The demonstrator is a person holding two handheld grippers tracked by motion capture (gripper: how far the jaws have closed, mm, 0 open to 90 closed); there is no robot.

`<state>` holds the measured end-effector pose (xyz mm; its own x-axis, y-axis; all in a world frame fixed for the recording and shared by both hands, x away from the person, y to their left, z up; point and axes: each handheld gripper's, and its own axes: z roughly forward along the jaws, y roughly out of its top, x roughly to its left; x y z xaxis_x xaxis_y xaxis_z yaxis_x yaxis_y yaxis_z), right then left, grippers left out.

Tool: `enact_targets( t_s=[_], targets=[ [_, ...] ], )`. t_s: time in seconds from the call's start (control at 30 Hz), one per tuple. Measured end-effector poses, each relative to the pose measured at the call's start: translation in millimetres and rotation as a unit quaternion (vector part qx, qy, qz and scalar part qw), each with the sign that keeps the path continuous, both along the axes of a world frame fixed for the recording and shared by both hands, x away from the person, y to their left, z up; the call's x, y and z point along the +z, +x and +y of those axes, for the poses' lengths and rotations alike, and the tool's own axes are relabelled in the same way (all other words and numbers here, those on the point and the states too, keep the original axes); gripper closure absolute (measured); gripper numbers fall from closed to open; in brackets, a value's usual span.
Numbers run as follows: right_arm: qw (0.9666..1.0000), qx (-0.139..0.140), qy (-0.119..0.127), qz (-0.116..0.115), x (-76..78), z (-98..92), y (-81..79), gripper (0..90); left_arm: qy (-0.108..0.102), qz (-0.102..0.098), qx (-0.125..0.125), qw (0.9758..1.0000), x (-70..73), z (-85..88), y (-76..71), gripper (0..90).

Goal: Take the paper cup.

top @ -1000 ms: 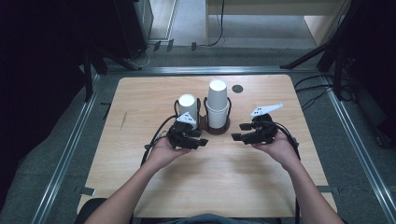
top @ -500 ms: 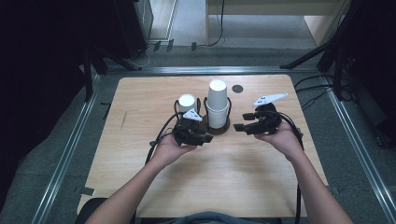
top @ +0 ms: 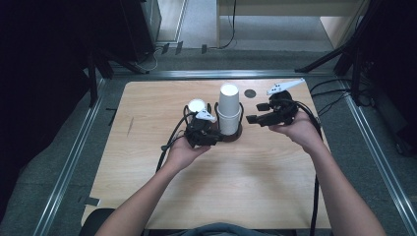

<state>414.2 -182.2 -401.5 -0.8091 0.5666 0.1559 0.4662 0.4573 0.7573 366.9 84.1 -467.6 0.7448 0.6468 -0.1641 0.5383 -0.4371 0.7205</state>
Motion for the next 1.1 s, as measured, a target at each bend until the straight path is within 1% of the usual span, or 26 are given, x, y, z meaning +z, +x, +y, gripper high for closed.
enact_targets(
  t_s=[0.03, 0.07, 0.13, 0.17, 0.2, 0.23, 0.3, 0.4, 0.47, 0.6, 0.7, 0.73, 0.8, 0.83, 0.87, 0.93, 0.97, 1.1],
  targets=[
    [1.0, 0.002, 0.001, 0.0, 2.0, 1.8, 2.2, 30.0, 0.003, 0.001, -0.001, 1.0, 0.6, -1.2, 1.4, 70.5],
    [1.0, 0.004, 0.001, -0.001, 4.2, 4.1, 4.0, 29.8, 0.001, 0.003, 0.001, 1.0, 1.3, -2.2, 2.9, 72.8],
    [0.9999, 0.008, 0.0, -0.007, 8.5, 8.7, 7.8, 28.8, -0.009, 0.014, 0.004, 0.9999, 3.2, -2.9, 6.8, 77.4],
    [0.9999, 0.008, -0.002, -0.009, 10.7, 11.2, 9.4, 27.8, -0.012, 0.015, 0.007, 0.9998, 4.2, -3.6, 8.2, 79.4],
    [0.9998, 0.011, -0.001, -0.015, 14.7, 15.7, 13.1, 26.6, -0.012, 0.013, 0.008, 0.9998, 5.5, -4.7, 8.9, 82.1],
    [0.9998, 0.011, -0.001, -0.015, 14.7, 15.7, 13.1, 26.6, -0.012, 0.009, 0.009, 0.9998, 6.5, -5.8, 9.9, 82.1],
    [0.9997, 0.015, 0.011, -0.018, 20.7, 22.3, 18.4, 25.8, -0.014, 0.012, 0.01, 0.9998, 8.6, -7.9, 12.4, 86.0],
    [0.9996, 0.019, 0.009, -0.021, 23.9, 27.5, 21.5, 25.2, -0.019, 0.008, 0.013, 0.9997, 11.5, -10.2, 15.7, 87.1],
    [0.9994, 0.024, 0.0, -0.025, 27.2, 34.5, 26.6, 24.0, -0.025, 0.008, 0.019, 0.9995, 12.4, -10.9, 18.0, 88.2],
    [0.9992, 0.027, -0.003, -0.031, 30.7, 41.0, 31.9, 22.6, -0.028, 0.008, 0.027, 0.9992, 13.0, -11.2, 22.5, 88.7],
    [0.9991, 0.027, -0.004, -0.032, 31.8, 45.1, 34.3, 22.1, -0.029, 0.009, 0.032, 0.999, 12.7, -12.0, 24.7, 88.6],
    [0.999, 0.03, -0.007, -0.032, 31.9, 47.8, 35.9, 21.4, -0.033, 0.012, 0.034, 0.9988, 12.7, -11.9, 25.5, 88.6],
    [0.999, 0.031, -0.015, -0.03, 31.9, 53.5, 38.7, 20.8, -0.036, 0.01, 0.037, 0.9986, 12.7, -12.2, 26.3, 88.4],
    [0.9989, 0.035, -0.016, -0.027, 32.0, 58.8, 41.3, 20.6, -0.036, 0.01, 0.037, 0.9986, 12.5, -12.5, 26.8, 88.2],
    [0.9989, 0.035, -0.016, -0.027, 32.0, 58.8, 41.3, 20.6, -0.036, 0.01, 0.037, 0.9986, 12.5, -12.5, 26.8, 88.2],
    [0.9986, 0.041, -0.022, -0.027, 31.6, 67.2, 45.0, 20.2, -0.035, 0.01, 0.038, 0.9986, 12.4, -12.6, 27.4, 88.0],
    [0.9986, 0.041, -0.022, -0.027, 31.6, 67.2, 45.0, 20.2, -0.036, 0.008, 0.039, 0.9986, 12.6, -12.6, 27.7, 87.9],
    [0.9982, 0.041, -0.031, -0.03, 29.7, 76.9, 49.2, 20.6, -0.039, 0.006, 0.046, 0.9982, 13.2, -10.5, 29.4, 87.9]
  ],
)
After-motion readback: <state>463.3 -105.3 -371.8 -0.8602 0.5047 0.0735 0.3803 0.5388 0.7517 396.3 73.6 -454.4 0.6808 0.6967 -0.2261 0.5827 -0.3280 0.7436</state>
